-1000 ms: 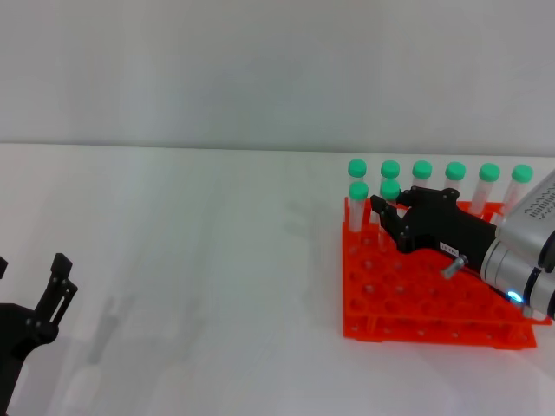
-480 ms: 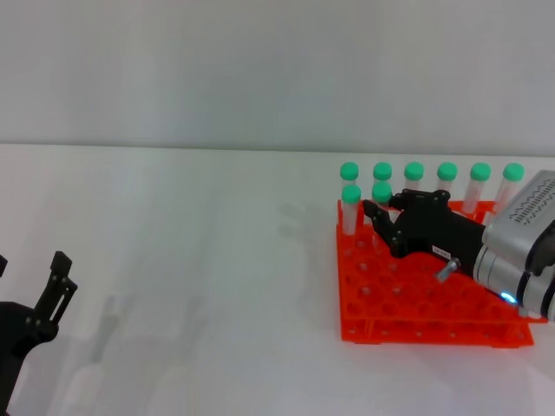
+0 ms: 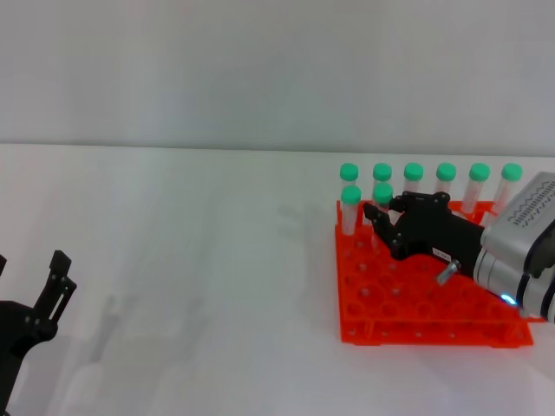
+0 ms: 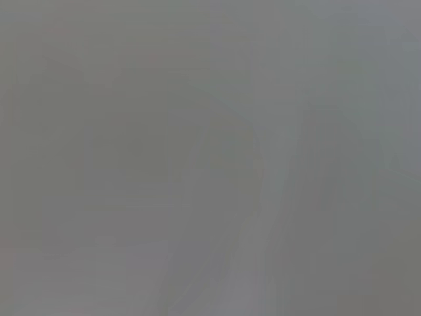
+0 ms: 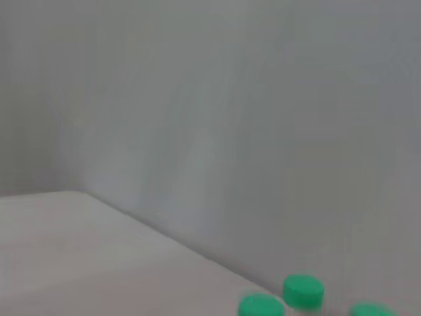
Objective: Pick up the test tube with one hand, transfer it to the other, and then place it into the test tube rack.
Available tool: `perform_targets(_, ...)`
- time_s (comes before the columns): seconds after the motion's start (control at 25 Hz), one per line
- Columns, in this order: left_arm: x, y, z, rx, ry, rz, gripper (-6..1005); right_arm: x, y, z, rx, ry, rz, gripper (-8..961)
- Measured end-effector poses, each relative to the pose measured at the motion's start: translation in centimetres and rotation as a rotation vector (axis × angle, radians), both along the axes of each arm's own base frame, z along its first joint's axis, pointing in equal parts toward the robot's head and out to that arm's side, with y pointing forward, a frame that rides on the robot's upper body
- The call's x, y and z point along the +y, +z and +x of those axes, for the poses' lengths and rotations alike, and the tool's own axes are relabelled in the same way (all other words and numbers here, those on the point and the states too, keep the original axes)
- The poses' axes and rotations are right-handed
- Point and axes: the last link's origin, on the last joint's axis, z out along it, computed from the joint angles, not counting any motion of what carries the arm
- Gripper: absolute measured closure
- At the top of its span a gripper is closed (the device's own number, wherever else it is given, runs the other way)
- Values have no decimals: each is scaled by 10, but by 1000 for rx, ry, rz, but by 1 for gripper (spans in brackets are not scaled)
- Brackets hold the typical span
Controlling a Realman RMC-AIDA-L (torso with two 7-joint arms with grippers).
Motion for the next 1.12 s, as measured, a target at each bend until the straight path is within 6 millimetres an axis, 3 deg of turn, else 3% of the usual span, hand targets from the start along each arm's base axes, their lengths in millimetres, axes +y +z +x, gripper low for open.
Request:
perform_targets(0.24,4,1,2,0,-10,4,132,3,1,0,20,-43,4,629)
perform_targets(0.48,6,2,1,1,-6,11,131,-7,10,3,99,-45,19,487)
perform_targets(0.64,6,3,0,-6,3,17,131,-14,18,15,128,-76,44,392)
perform_targets(0.8,5,4,-1,-36,3,11,131,-25,26,30,168,-89,66,206)
perform_targets(0.96,5,6,-2,-46,2,15,131,-39,45,51,225,-93,149,121)
perform_targets(1.12,6,8,-3,-49,9,31,131,-43,82,81,214,-134,357,82)
